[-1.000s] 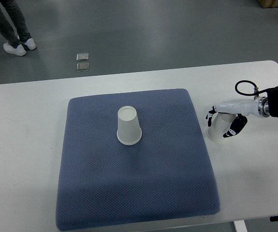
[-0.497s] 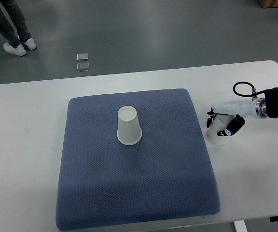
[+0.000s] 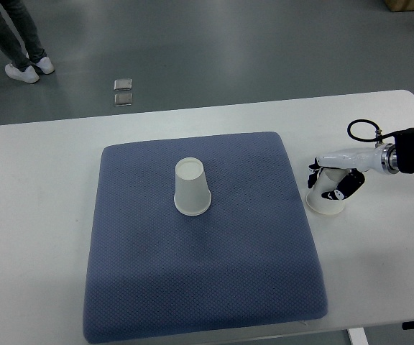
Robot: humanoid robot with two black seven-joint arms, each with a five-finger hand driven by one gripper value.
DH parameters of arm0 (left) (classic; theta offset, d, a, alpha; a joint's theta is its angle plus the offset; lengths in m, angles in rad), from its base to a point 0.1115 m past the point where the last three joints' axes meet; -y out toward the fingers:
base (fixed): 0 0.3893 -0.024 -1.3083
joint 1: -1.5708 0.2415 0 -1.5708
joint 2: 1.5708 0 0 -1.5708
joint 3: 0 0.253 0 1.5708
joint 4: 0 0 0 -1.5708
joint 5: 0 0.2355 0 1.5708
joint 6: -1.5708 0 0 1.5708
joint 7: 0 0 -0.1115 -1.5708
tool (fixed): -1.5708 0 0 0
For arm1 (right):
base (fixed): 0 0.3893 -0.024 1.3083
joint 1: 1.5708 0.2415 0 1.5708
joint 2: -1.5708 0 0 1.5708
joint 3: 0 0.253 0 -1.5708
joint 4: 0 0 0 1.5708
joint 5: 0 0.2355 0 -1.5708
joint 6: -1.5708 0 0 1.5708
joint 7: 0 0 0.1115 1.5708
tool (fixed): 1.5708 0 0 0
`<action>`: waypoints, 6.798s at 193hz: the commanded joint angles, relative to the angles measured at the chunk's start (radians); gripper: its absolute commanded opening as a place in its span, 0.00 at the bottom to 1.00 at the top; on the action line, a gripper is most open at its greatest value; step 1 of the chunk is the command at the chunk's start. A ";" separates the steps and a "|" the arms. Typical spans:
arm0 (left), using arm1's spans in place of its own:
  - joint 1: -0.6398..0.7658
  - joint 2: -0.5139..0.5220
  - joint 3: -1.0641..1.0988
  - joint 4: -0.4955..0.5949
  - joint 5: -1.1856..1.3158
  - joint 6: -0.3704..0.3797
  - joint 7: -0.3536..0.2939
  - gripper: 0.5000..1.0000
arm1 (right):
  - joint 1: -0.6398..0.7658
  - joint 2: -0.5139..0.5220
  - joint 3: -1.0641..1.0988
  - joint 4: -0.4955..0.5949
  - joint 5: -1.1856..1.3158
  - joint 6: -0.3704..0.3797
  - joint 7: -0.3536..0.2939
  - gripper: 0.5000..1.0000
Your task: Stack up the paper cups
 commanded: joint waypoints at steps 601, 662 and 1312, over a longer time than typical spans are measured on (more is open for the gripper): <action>0.000 0.000 0.000 0.000 0.000 0.000 0.000 1.00 | 0.368 0.474 0.096 -0.072 0.052 0.249 0.025 0.02; 0.000 0.000 0.000 0.000 0.000 0.000 0.000 1.00 | 0.368 0.486 0.096 -0.070 0.066 0.256 0.025 0.50; 0.000 0.000 0.000 0.001 0.000 0.000 0.000 1.00 | -0.100 0.478 0.774 -0.403 1.419 -0.057 -0.031 0.80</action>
